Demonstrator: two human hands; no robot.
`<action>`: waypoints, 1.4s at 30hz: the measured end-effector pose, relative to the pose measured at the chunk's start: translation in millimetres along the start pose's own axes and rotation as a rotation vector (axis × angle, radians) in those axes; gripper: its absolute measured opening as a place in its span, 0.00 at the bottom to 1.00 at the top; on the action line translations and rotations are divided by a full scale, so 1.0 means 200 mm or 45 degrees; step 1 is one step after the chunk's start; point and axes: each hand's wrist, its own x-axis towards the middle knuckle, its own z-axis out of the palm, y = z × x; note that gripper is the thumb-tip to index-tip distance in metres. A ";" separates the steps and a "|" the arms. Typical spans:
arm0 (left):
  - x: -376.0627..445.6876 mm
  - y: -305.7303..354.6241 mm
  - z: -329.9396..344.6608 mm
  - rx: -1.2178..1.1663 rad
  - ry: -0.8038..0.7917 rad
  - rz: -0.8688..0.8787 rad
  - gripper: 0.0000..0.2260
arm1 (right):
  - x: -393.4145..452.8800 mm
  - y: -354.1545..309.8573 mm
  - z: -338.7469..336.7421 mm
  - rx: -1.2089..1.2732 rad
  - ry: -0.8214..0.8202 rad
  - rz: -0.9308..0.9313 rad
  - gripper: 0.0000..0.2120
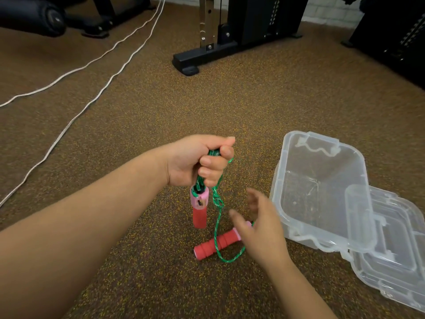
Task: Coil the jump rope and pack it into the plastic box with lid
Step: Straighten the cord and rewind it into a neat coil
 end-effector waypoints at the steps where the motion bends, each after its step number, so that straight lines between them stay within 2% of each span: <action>1: 0.01 -0.01 0.00 0.018 -0.058 -0.058 0.14 | 0.02 -0.04 -0.01 0.135 0.079 -0.029 0.26; 3: 0.01 -0.04 0.01 0.053 -0.191 -0.162 0.14 | 0.05 -0.12 -0.01 0.336 0.080 -0.106 0.24; 6: 0.01 -0.06 0.03 0.119 -0.314 -0.276 0.16 | 0.08 -0.18 0.01 0.542 -0.037 -0.233 0.24; 8: 0.02 -0.07 0.04 0.111 -0.329 -0.274 0.16 | 0.09 -0.19 0.01 0.617 -0.109 -0.253 0.17; 10: 0.02 -0.06 0.04 0.021 -0.244 -0.196 0.15 | 0.07 -0.18 0.01 0.598 -0.109 -0.215 0.10; 15: 0.04 -0.01 0.00 -0.279 0.239 0.036 0.12 | -0.01 -0.09 0.04 0.407 -0.055 0.021 0.11; 18: 0.05 -0.02 -0.03 -0.330 0.459 0.085 0.19 | -0.06 -0.10 0.04 -0.016 -0.229 -0.097 0.13; 20: 0.06 -0.02 -0.04 -0.371 0.482 0.090 0.27 | -0.09 -0.14 0.03 -0.210 -0.316 -0.247 0.15; 23: 0.08 -0.05 -0.02 -0.299 0.499 0.052 0.35 | -0.08 -0.23 -0.01 -0.222 -0.296 -0.446 0.18; 25: 0.10 -0.08 0.00 -0.146 0.508 0.004 0.37 | -0.05 -0.28 -0.05 -0.124 -0.254 -0.498 0.17; 28: 0.10 -0.10 0.04 0.103 0.431 -0.088 0.37 | 0.01 -0.32 -0.13 0.062 -0.191 -0.483 0.12; 32: 0.05 -0.09 0.08 0.444 0.253 -0.163 0.28 | 0.08 -0.33 -0.20 0.327 -0.081 -0.355 0.11; 36: 0.03 -0.07 0.05 0.600 -0.085 -0.336 0.37 | 0.12 -0.29 -0.25 0.184 -0.025 -0.357 0.11; 38: 0.00 -0.05 0.04 0.671 -0.187 -0.360 0.31 | 0.13 -0.27 -0.24 0.157 -0.041 -0.323 0.12; 40: -0.02 -0.04 0.04 0.675 -0.271 -0.346 0.20 | 0.13 -0.24 -0.21 0.222 -0.046 -0.280 0.14; 42: -0.03 -0.04 0.05 0.598 -0.267 -0.306 0.13 | 0.12 -0.22 -0.17 0.328 -0.033 -0.244 0.16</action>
